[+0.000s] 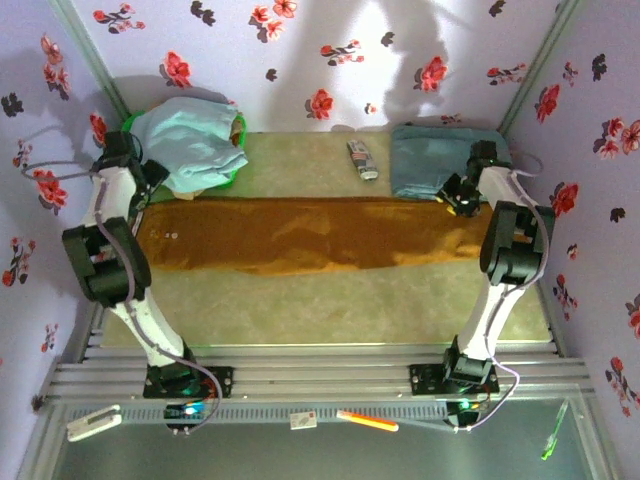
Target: Fold and stack the trousers
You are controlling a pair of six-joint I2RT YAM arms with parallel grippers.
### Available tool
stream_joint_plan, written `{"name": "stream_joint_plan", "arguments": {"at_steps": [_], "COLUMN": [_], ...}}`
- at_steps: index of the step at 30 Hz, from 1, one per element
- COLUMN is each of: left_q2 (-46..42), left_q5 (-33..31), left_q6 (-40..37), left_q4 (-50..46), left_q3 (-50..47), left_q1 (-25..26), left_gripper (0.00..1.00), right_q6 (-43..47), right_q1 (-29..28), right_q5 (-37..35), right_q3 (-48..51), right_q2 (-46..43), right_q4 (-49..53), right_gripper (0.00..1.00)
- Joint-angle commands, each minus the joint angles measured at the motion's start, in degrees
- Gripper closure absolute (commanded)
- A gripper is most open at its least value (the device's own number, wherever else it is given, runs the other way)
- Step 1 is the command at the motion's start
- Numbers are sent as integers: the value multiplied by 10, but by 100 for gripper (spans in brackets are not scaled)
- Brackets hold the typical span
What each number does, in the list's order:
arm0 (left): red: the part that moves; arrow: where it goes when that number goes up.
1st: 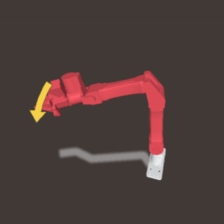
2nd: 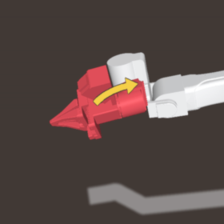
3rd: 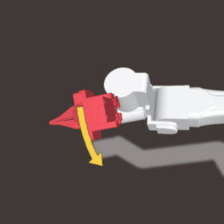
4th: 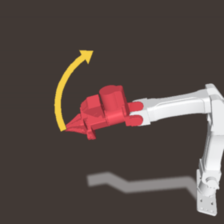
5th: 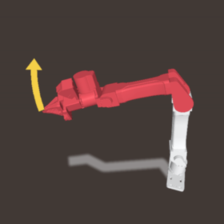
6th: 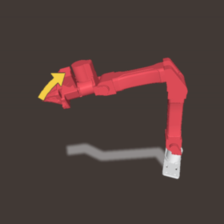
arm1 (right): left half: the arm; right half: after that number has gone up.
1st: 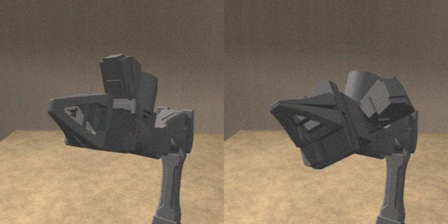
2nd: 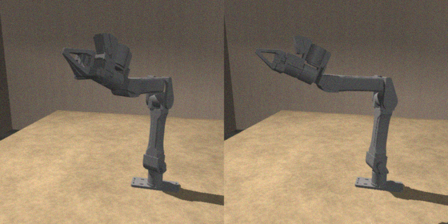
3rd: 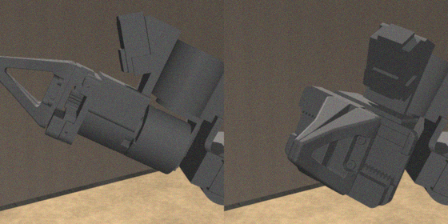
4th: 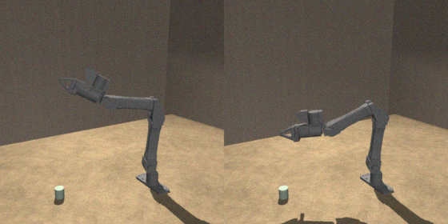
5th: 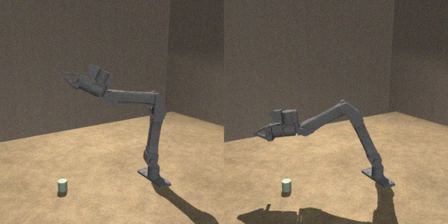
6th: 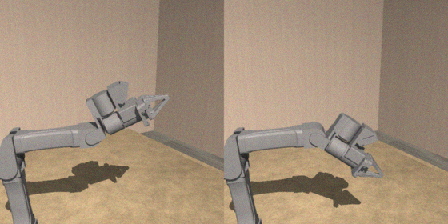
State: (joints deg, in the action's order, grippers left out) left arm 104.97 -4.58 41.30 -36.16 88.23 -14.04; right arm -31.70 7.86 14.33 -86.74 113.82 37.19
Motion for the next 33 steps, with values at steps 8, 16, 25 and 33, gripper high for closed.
{"name": "stream_joint_plan", "arguments": {"at_steps": [8,16,25,33], "left_q2": [-372,-438,-345,-269], "left_q5": [-35,-20,31,46], "left_q6": [95,104,113,101], "left_q4": [96,111,304,381], "left_q3": [-417,-539,-572,-557], "left_q1": [-29,-63,-76,-84], "left_gripper": [1,1,19,77], "right_q6": [-99,-204,-223,-206], "right_q1": [-115,-118,-113,-101], "right_q5": [54,103,41,-7], "right_q3": [261,471,466,425], "right_q2": [-224,-355,-299,-221], "right_q4": [-163,-242,-262,-280], "right_gripper": [43,23,15,48]}}
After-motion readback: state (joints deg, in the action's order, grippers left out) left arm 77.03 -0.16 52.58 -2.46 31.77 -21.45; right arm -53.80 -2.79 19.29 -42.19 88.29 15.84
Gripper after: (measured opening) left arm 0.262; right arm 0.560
